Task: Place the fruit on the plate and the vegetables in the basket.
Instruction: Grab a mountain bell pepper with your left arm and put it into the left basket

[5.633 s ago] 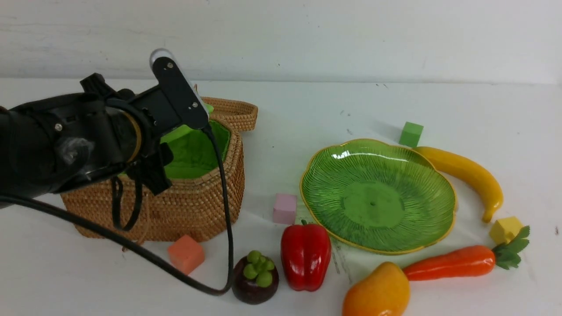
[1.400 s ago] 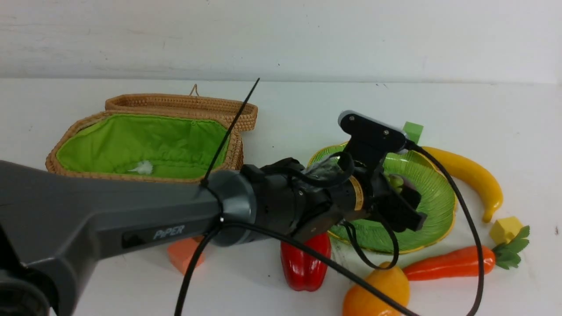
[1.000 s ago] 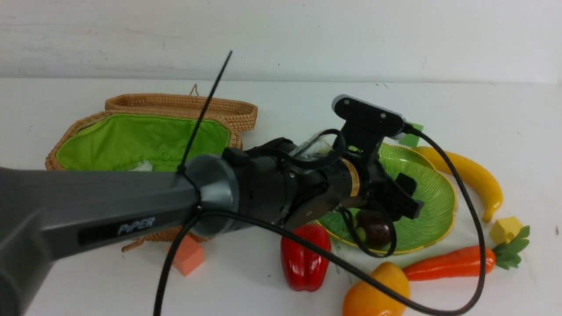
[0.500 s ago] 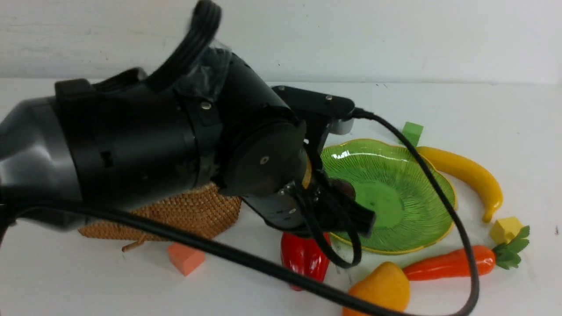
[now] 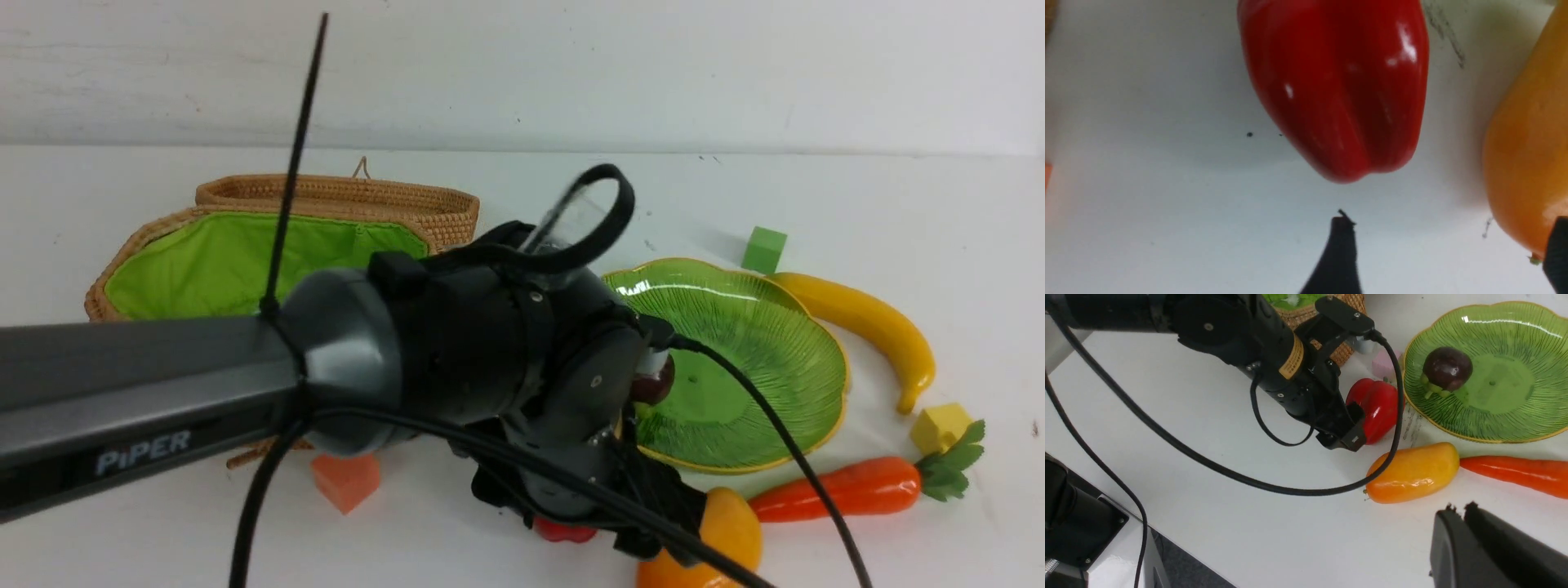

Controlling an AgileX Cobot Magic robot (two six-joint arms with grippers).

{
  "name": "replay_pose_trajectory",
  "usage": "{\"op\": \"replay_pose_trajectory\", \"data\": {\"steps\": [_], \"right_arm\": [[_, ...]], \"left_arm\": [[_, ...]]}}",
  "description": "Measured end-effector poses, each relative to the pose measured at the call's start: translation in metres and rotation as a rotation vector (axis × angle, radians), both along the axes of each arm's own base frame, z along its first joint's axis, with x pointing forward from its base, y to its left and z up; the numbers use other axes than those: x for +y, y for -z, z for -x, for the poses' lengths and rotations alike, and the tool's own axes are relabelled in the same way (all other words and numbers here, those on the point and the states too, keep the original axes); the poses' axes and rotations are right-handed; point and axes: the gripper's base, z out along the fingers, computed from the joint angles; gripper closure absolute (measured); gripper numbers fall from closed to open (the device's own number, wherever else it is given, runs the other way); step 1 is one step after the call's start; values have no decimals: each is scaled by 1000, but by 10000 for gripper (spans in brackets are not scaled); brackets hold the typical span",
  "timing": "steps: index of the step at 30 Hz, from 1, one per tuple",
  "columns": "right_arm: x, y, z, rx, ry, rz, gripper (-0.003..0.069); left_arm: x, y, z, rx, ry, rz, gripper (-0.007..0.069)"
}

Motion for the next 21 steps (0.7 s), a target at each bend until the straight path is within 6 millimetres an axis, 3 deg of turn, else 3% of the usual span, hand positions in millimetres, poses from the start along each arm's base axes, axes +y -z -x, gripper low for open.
{"op": "replay_pose_trajectory", "data": {"steps": [8,14,21], "right_arm": [[1,0,1,5,-8,-4,615],[1,-1,0,-6,-11,-14,615],[2,-2,0,-14,-14,-24,615]], "left_arm": [[-4,23,-10,-22,-46,-45,-33],[-6,36,-16,-43,-50,-72,18],[-8,37,-17,-51,-48,-63,88]]}}
